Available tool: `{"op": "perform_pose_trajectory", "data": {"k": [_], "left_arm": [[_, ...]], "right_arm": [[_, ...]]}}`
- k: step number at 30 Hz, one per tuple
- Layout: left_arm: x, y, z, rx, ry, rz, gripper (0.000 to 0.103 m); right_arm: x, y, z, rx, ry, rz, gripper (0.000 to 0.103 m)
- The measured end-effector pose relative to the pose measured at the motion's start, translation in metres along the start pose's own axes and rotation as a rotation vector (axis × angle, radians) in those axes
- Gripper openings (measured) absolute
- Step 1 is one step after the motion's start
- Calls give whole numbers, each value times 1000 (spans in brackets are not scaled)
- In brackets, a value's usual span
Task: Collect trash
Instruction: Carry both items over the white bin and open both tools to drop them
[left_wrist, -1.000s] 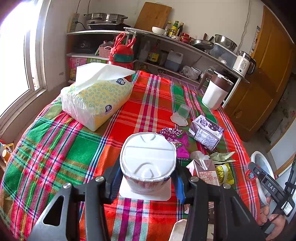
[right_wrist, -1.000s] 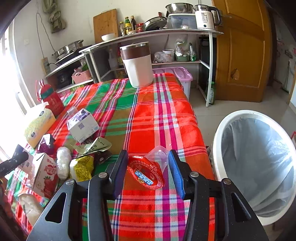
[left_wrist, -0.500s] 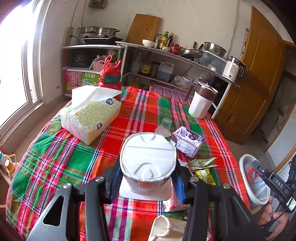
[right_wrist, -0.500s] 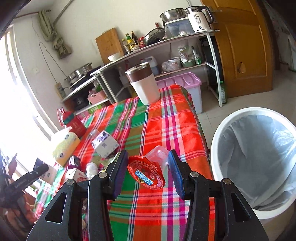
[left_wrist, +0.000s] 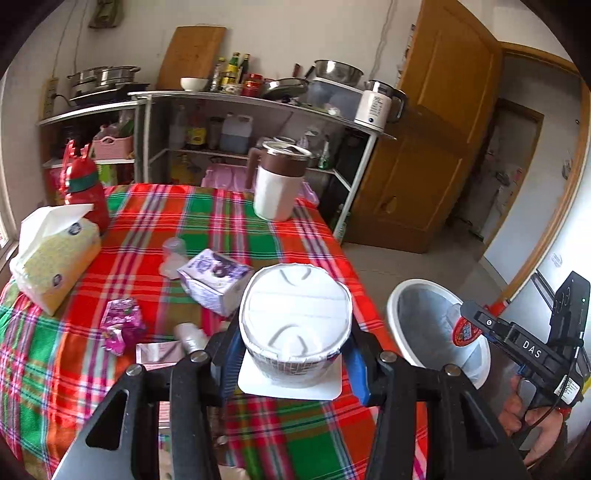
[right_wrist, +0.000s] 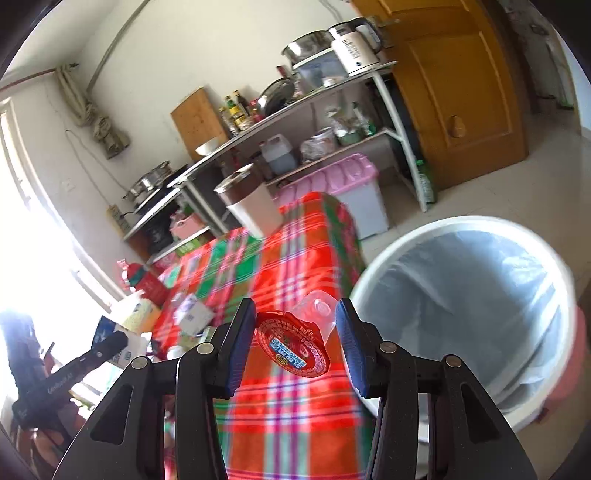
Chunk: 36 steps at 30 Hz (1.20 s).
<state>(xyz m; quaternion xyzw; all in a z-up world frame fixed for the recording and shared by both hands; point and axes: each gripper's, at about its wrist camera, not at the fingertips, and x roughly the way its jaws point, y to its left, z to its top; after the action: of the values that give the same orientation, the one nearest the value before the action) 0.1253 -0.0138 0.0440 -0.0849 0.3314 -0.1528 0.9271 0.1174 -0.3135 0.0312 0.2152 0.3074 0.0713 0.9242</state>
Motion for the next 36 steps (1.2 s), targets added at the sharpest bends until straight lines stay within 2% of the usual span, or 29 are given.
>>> {"op": "perform_pose_trajectory", "data": {"k": [6,13,16,25,30,36], "left_arm": [[33,-57,3,54,63,-119,50],[66,-118,-4,135,126,-198,50],[78,-138,-9,150,161,-223,50],[109,-168,-11,192,204,-220,50],[119,-176,-13,197,230,-222,51],[121,-173,-14,185,233,-217,62]], "right_arm": [[-11,-37,7,3,2,-90,46],[-13,-73,9,-38,23,-245,46],[-13,-83,9,-48,37,-274,46],[-2,-104,2,-105,63,-378,46],[1,-109,0,-121,77,-369,47],[1,-113,0,-85,83,-359,55]]}}
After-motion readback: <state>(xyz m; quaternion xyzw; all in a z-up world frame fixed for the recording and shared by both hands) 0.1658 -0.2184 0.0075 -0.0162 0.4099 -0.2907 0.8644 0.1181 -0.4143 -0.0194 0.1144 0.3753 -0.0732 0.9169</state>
